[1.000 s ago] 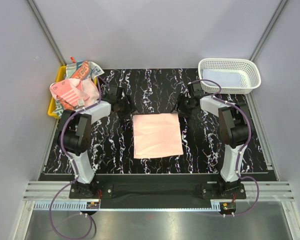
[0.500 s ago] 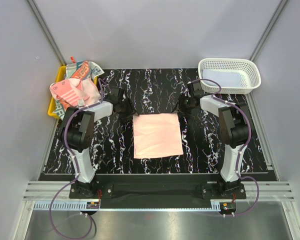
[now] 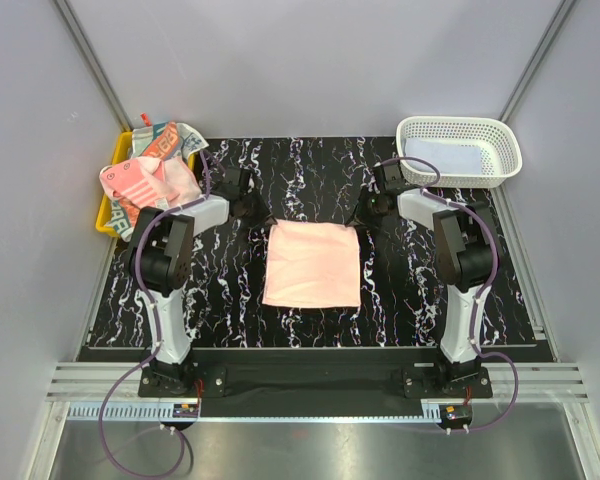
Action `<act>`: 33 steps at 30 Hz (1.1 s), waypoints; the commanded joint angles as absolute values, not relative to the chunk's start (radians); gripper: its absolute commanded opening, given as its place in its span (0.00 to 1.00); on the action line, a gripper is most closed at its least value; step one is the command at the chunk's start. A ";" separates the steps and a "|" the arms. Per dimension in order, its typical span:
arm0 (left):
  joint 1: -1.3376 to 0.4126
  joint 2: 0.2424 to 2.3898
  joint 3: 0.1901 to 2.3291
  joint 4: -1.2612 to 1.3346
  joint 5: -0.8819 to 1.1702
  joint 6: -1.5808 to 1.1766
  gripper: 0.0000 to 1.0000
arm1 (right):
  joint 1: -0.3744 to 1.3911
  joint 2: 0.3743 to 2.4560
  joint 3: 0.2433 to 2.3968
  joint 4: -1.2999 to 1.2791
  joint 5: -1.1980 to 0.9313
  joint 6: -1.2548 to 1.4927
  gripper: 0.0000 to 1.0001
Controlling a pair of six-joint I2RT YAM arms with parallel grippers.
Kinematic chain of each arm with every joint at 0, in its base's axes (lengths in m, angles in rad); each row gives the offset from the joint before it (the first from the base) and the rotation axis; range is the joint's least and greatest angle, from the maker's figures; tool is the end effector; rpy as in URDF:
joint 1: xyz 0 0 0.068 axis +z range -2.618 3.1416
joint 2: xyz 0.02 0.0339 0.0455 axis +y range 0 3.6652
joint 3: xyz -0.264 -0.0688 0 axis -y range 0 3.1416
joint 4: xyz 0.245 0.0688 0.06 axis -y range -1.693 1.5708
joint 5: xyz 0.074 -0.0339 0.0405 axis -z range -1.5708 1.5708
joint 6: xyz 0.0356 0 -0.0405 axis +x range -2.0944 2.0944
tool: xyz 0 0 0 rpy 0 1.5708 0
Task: Fold and stack the towels
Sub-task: Fold the towel
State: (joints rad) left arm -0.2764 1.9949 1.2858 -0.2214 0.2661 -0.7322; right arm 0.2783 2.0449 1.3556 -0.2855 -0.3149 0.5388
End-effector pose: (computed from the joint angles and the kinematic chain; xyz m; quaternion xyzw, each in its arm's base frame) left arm 0.3999 -0.1232 0.1532 -0.1719 0.9259 -0.2610 0.2123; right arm 0.4088 0.1283 0.1496 0.0770 0.9421 0.2528 0.2066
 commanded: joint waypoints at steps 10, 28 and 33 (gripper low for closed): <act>-0.264 1.905 1.270 0.046 0.259 -0.654 0.08 | 0.265 1.954 1.385 -0.186 -0.117 0.462 0.19; -0.247 1.804 1.134 0.176 0.290 -0.635 0.18 | 0.261 1.793 1.230 -0.060 -0.202 0.459 0.23; -0.248 1.848 1.195 0.109 0.233 -0.603 0.34 | 0.261 1.871 1.282 -0.063 -0.235 0.471 0.39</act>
